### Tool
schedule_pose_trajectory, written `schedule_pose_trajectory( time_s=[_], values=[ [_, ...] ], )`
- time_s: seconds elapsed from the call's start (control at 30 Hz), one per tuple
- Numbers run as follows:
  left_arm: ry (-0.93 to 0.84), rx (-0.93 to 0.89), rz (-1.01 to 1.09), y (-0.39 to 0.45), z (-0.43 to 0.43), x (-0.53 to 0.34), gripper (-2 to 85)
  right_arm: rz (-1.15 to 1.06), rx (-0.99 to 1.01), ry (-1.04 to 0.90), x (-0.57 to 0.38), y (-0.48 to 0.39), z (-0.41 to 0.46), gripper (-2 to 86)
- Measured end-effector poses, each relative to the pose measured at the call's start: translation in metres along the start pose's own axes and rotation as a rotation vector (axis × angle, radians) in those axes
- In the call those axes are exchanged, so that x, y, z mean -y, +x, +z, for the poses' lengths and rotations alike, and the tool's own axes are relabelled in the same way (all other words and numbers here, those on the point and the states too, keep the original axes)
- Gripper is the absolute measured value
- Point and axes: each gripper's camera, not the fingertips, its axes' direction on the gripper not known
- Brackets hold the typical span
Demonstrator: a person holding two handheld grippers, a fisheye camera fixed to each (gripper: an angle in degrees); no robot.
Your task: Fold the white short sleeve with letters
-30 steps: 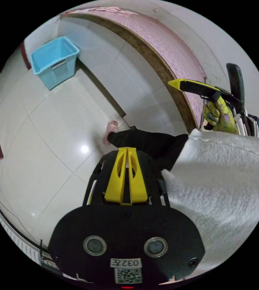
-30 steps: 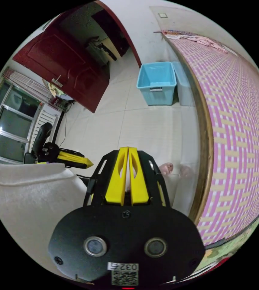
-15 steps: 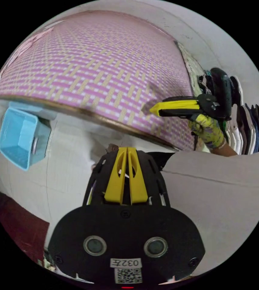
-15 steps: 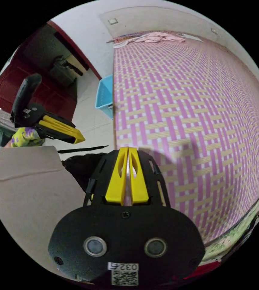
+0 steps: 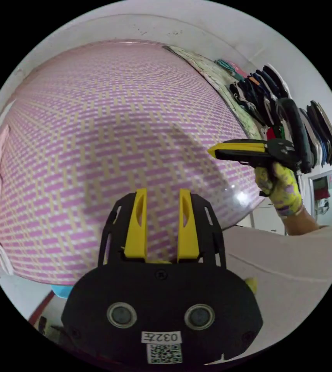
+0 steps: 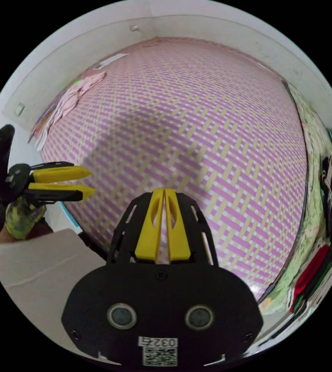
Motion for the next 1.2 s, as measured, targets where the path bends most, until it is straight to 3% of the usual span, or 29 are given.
schedule_pose_trajectory(
  time_s=[0.13, 0.3, 0.43, 0.53, 0.6, 0.67, 0.83, 1.03, 1.2],
  values=[
    [0.031, 0.182, 0.127, -0.045, -0.013, 0.055, 7.9, 0.223, 0.075, 0.022, 0.056, -0.008, -0.042, -1.0],
    [0.141, 0.191, 0.221, -0.062, -0.021, 0.109, 7.9, 0.199, 0.099, 0.225, 0.099, -0.02, -0.128, -1.0],
    [0.236, 0.275, 0.261, -0.054, -0.025, 0.145, 8.5, 0.178, -0.095, 0.273, 0.129, -0.033, -0.195, -1.0],
    [0.286, 0.122, 0.249, -0.059, -0.033, 0.168, 8.8, 0.137, -0.184, 0.33, 0.137, -0.04, -0.237, -1.0],
    [0.353, 0.173, 0.259, -0.054, -0.037, 0.176, 8.2, 0.082, -0.146, 0.391, 0.137, -0.044, -0.261, -1.0],
    [0.408, 0.277, 0.221, -0.049, -0.039, 0.188, 7.2, 0.069, -0.23, 0.441, 0.138, -0.052, -0.284, -1.0],
    [0.471, 0.29, 0.223, -0.045, -0.034, 0.197, 6.0, 0.078, -0.203, 0.448, 0.146, -0.056, -0.315, -1.0],
    [0.522, 0.307, 0.248, -0.047, -0.014, 0.198, 6.9, 0.193, -0.378, 0.423, 0.147, -0.054, -0.33, -1.0],
    [0.561, 0.303, 0.241, -0.05, -0.004, 0.203, 8.9, 0.266, -0.395, 0.463, 0.144, -0.047, -0.353, -1.0]
  ],
)
